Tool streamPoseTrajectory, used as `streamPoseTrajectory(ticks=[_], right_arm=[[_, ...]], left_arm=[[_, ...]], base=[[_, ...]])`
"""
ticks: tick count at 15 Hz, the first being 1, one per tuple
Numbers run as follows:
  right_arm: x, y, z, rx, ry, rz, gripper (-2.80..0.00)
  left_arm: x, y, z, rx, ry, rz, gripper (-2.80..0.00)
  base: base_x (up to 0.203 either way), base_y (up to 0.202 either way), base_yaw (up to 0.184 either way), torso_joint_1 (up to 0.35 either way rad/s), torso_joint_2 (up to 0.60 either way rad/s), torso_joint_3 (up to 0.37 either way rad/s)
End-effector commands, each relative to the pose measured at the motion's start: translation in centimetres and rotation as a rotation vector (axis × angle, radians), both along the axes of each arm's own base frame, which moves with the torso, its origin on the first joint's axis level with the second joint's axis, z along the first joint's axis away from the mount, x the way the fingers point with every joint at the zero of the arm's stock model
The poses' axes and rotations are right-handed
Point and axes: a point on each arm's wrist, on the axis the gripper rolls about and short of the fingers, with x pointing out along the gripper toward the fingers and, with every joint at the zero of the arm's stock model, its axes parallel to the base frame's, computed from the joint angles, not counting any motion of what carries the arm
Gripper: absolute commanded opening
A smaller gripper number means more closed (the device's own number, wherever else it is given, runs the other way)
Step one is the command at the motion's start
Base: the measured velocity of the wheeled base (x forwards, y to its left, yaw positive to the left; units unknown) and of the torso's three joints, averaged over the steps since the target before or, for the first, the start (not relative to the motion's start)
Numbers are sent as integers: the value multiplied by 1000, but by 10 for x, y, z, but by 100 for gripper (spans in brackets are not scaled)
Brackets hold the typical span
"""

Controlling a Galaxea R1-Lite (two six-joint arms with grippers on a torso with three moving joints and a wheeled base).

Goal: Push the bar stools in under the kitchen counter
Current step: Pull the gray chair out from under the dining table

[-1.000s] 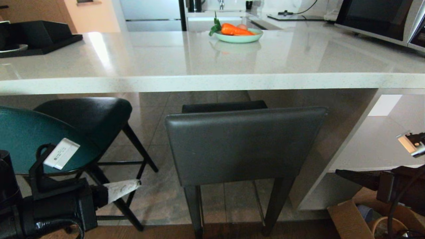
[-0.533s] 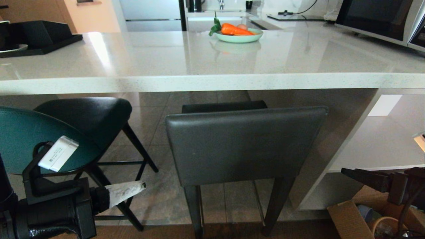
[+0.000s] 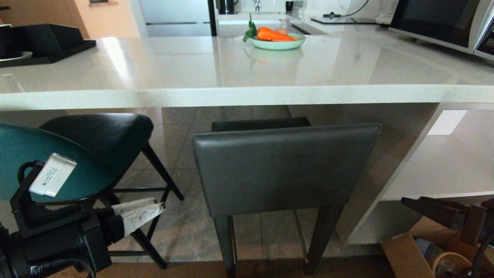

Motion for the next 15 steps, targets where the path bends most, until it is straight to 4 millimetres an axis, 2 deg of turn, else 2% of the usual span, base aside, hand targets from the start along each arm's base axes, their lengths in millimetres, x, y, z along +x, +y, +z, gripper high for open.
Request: streamPoseTrajectory(ticks=[1,4,6,9,12,15], right_arm=[[-1,1,1,0,-10,7,0],[2,1,-1,6,8,16,0],[10,0,-6,20,38,38,0],[34,-6,-9,24,29,59,0],[64,-19,-14,14,-40,106,0],[78,-21,-19,25,-72,183,0]], left_arm=[[2,-1,-1,-2,7,-1,0],[4,-3,-1,-20,25,-44,0],[14,-5,-5,-30,42,-49,0],[38,-10,-16,-53,23,-41,0],[52,-14,-29,-82,8,-94,0],[66,-12,-47,-82,29,-82,0]], base=[[0,0,0,0,0,0],[0,0,0,0,0,0],[0,0,0,0,0,0],[0,0,0,0,0,0],[0,0,0,0,0,0],[0,0,0,0,0,0]])
